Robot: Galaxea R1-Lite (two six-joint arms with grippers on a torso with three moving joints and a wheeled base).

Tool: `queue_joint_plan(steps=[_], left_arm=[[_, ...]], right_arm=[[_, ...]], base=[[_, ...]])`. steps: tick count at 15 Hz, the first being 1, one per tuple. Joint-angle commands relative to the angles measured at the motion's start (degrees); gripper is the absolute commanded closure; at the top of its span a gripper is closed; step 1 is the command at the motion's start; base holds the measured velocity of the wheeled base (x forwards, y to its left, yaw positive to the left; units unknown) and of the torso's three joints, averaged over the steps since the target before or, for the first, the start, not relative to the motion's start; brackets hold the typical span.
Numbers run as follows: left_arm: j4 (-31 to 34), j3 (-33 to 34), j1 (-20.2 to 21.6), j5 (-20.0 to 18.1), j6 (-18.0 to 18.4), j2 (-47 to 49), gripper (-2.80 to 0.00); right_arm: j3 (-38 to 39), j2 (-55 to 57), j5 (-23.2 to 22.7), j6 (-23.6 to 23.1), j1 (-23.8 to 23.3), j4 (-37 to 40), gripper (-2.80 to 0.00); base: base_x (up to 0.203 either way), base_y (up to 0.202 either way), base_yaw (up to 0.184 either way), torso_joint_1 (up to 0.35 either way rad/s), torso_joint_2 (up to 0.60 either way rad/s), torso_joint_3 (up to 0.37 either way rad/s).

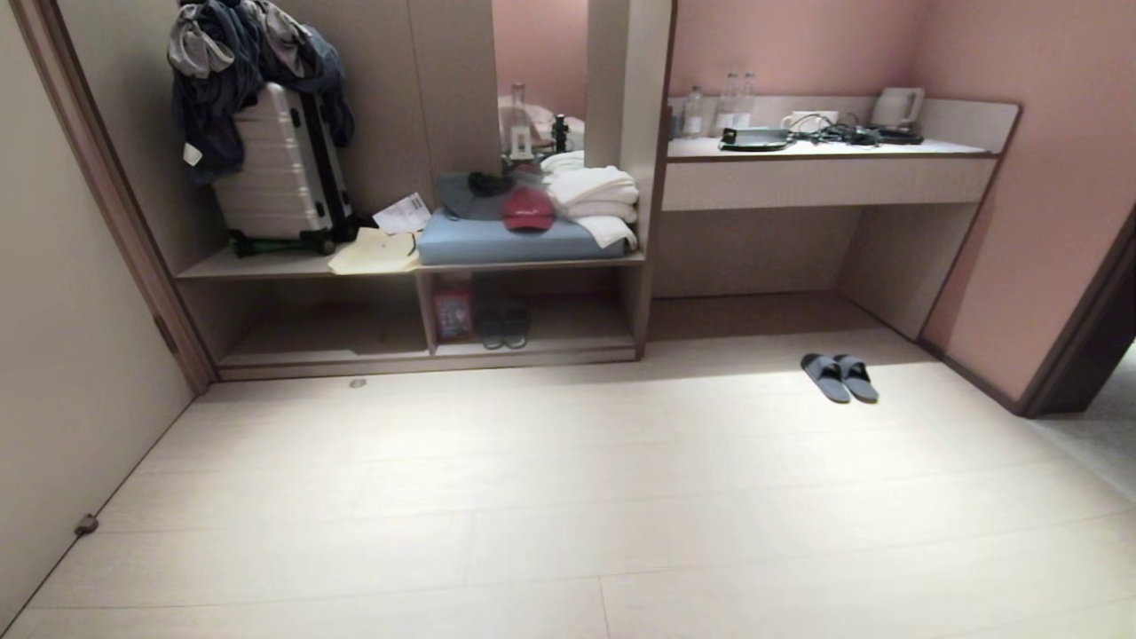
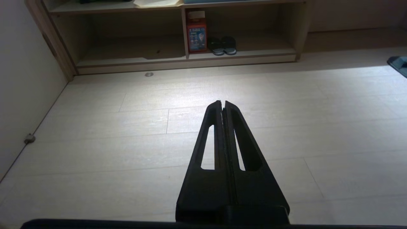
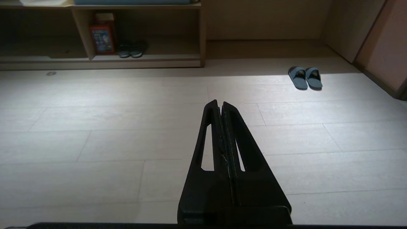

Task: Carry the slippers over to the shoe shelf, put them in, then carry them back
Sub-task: Pick up the slippers on the floor

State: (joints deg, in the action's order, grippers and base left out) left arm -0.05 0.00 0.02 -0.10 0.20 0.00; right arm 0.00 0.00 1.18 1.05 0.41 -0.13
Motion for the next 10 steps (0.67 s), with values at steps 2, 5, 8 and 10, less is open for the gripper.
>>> queue_joint_plan(steps=[2, 5, 8, 10], left_arm=[[0.0, 0.0, 0.1, 0.0, 0.0, 0.0, 0.0], [0.0, 0.0, 0.0, 0.0, 0.0, 0.0, 0.0], [0.0, 0.0, 0.0, 0.0, 0.0, 0.0, 0.0], [0.0, 0.0, 0.0, 0.0, 0.0, 0.0, 0.0]], right_arm=[[0.1, -0.1, 0.0, 0.0, 0.0, 0.0, 0.0], [0.1, -0.1, 0.0, 0.0, 0.0, 0.0, 0.0], [0.0, -0.1, 0.1, 0.0, 0.0, 0.0, 0.0], [0.0, -0.1, 0.1, 0.0, 0.0, 0.0, 0.0]], base=[[0.197, 0.0, 0.001, 0.002, 0.01, 0.003], [0.196, 0.0, 0.001, 0.004, 0.0, 0.003], [0.193, 0.0, 0.0, 0.003, 0.0, 0.001], [0.194, 0.0, -0.001, 0.0, 0.0, 0.003]])
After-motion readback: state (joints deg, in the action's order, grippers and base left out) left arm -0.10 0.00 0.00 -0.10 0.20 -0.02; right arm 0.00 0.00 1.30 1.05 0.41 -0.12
